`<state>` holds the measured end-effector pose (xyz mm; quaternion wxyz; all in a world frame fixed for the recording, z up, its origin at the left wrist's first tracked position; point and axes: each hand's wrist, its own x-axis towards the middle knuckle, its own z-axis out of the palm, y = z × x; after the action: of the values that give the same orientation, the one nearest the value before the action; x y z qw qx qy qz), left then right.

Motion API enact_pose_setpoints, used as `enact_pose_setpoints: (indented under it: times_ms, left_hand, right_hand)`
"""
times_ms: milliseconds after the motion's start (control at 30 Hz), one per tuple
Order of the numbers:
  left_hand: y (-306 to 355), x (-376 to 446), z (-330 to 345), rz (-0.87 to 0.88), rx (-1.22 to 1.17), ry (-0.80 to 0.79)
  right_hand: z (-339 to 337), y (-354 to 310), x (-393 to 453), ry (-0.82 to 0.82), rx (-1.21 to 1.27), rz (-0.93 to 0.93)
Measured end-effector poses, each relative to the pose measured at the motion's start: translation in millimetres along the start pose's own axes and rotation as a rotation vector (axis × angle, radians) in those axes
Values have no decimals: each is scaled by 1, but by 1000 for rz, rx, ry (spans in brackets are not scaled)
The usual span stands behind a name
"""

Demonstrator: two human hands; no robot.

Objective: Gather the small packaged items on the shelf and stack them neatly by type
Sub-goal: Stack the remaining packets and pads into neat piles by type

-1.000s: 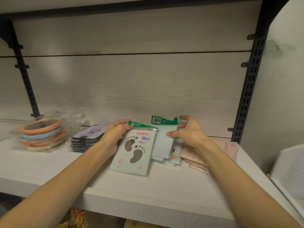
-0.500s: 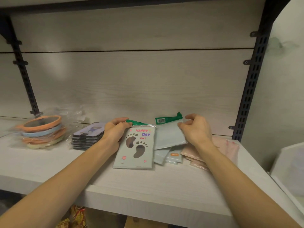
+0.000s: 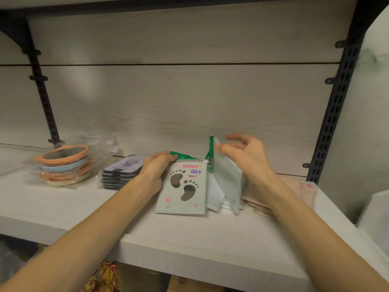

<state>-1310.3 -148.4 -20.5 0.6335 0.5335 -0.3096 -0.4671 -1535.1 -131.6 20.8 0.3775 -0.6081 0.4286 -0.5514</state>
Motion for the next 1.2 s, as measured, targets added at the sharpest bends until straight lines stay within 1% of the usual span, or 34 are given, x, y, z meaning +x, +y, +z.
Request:
enact_pose_setpoints:
  times_ms: [67, 133, 167, 267, 300, 400, 467, 533, 600, 667, 700, 733, 800, 867, 933, 1033, 1200]
  left_hand:
    - [-1, 2, 0, -29, 8, -39]
    - [0, 2, -1, -41, 14, -39]
    - [0, 2, 0, -42, 18, -45]
    - [0, 1, 3, -76, -21, -63]
    - [0, 0, 2, -108, -25, -66]
    - [2, -2, -1, -176, -3, -126]
    - [2, -6, 0, -168, 13, -167]
    - [1, -8, 2, -127, 51, -208]
    - [-1, -6, 2, -81, 66, -196]
    - [-1, -4, 2, -53, 31, -126]
    - [-1, -4, 2, -40, 25, -100]
    - [-1, -4, 2, -32, 31, -91]
    - [-2, -5, 2, -23, 54, -96]
    - [-4, -6, 2, -19, 73, -98]
    - [-4, -8, 4, -13, 69, -119]
    - [-5, -13, 8, 9, 91, -156]
    - [-6, -10, 7, 21, 153, -162]
  right_hand:
    - [13, 2, -4, -79, -29, -4]
    - [20, 5, -7, -127, -30, -14]
    - [23, 8, -10, -183, -61, -3]
    - [27, 22, -20, -434, -194, 42]
    - [28, 27, -21, -473, -251, 30]
    - [28, 34, -20, -486, -352, -67]
    - [27, 37, -18, -506, -342, -94]
    - [26, 38, -17, -528, -279, -77]
    - [25, 38, -16, -528, -227, -66]
    - [21, 35, -14, -499, -204, -53]
    - [18, 33, -11, -460, -232, -72]
    - [14, 32, -8, -394, -312, -115]
    - [4, 32, -1, -253, -572, -190]
    - [-3, 34, 1, -179, -778, -166]
    - [-4, 37, 2, -177, -872, -108]
    - [0, 43, 2, -204, -888, -59]
    - [3, 42, 2, -206, -898, -80]
